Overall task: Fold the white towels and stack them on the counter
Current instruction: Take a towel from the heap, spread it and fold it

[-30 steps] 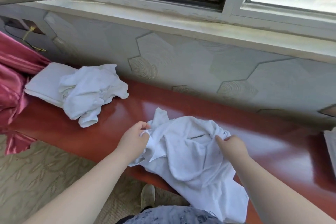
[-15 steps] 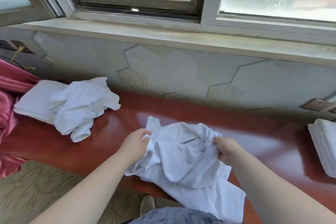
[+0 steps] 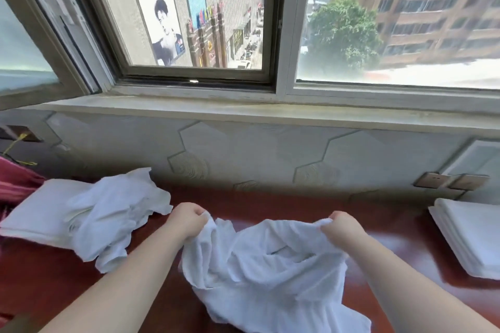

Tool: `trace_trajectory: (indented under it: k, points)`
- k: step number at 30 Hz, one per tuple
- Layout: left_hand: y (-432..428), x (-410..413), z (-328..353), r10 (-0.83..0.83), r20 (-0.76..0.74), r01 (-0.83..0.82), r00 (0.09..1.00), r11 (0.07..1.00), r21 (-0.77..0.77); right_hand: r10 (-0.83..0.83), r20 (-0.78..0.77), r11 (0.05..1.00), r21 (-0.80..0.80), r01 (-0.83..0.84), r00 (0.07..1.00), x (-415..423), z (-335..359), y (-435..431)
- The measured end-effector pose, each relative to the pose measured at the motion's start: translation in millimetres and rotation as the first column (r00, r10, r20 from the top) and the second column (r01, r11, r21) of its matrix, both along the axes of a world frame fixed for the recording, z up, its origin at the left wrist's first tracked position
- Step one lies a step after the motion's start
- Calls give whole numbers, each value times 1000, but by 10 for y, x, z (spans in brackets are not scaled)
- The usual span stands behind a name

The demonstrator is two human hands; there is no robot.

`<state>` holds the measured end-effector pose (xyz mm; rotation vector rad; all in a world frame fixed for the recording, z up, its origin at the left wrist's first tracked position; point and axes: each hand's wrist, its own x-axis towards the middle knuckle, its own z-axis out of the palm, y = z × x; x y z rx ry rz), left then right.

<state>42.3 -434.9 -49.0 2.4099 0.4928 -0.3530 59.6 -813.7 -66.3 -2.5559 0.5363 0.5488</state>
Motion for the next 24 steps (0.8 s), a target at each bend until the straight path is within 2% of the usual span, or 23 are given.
trace_trajectory:
  k: [3, 7, 9, 15, 17, 20, 22, 24]
  points:
    - [251, 175, 176, 75, 103, -74, 992, 997, -12, -89, 174, 988, -107, 109, 981, 26, 390, -125]
    - [544, 480, 483, 127, 298, -123, 946, 992, -31, -122, 294, 968, -174, 179, 948, 35, 931, -362]
    - [557, 609, 626, 129, 359, -119, 924, 992, -52, -192, 352, 949, -170, 264, 916, -29, 1199, -472]
    - [492, 533, 1082, 168, 527, -114, 833, 984, -134, -157, 294, 934, -267, 238, 943, -441, 1943, -759]
    - [523, 395, 1287, 212, 577, -130, 789, 975, -181, -164, 328, 944, -221, 245, 930, -628, 2112, -908]
    - [630, 135, 1616, 275, 620, -179, 735, 960, -214, -267, 375, 959, 16, 282, 888, -954, 2316, -1138]
    - [700, -65, 1804, 313, 649, -240, 693, 950, -201, -314, 360, 949, 140, 282, 878, -1197, 2429, -1309]
    - [736, -302, 1949, 361, 659, -306, 660, 930, -204, -326, 334, 943, 184, 278, 884, -1454, 2527, -1472]
